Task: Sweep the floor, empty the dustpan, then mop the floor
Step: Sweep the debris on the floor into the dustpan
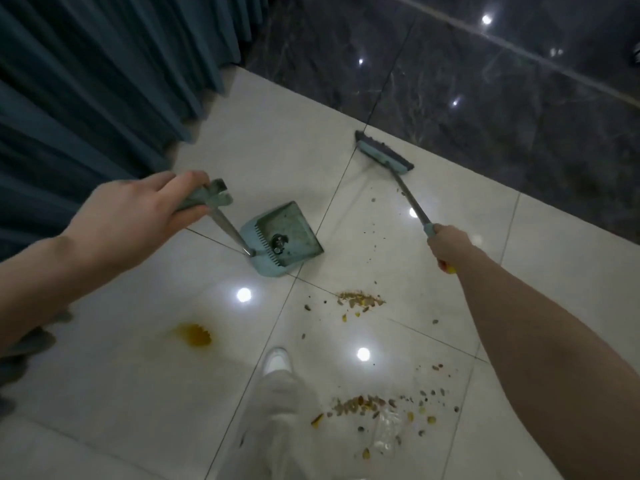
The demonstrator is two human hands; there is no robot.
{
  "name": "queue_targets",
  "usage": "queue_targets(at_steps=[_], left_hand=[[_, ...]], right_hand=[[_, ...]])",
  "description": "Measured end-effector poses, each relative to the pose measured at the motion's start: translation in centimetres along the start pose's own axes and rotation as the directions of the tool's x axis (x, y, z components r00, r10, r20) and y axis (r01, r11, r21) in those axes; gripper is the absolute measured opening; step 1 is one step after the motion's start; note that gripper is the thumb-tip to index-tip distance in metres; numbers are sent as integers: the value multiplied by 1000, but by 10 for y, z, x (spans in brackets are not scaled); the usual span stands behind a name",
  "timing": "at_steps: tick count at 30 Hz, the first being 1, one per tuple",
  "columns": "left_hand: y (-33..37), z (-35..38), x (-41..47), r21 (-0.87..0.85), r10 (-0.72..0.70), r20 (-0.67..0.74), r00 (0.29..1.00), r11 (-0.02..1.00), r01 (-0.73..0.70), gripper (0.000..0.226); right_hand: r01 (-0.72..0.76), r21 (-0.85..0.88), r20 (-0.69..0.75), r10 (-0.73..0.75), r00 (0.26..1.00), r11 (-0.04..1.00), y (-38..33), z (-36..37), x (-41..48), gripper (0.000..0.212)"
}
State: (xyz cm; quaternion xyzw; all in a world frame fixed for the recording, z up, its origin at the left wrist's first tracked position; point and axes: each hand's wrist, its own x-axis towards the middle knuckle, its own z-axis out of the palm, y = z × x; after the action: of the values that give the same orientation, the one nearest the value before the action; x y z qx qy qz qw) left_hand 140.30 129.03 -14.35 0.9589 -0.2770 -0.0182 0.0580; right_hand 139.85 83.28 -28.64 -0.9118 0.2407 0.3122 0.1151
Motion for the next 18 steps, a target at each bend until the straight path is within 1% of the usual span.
queue_targets(at_steps=[4, 8, 13, 16, 18], left_hand=[[11, 0, 11, -6, 0, -11, 1000, 1000, 0, 37], [33, -4, 14, 19, 7, -26, 1000, 1000, -6, 37], [69, -5, 5, 20, -2, -25, 1000, 1000, 2, 36], [96, -6, -11, 24, -62, -22, 998, 998, 63, 34], [113, -7, -25, 15, -66, -22, 998, 998, 66, 32]], right_hand=[[-6, 20, 19, 5, 1000, 1000, 53, 31, -49, 33], [-50, -17, 144, 52, 988, 999, 127, 64, -141, 43], [-73, -70, 307, 91, 947, 995, 200, 90, -257, 53], [-40, -97, 346, 72, 936, 994, 241, 100, -307, 57], [-25, -99, 356, 58, 933, 995, 262, 102, -335, 60]])
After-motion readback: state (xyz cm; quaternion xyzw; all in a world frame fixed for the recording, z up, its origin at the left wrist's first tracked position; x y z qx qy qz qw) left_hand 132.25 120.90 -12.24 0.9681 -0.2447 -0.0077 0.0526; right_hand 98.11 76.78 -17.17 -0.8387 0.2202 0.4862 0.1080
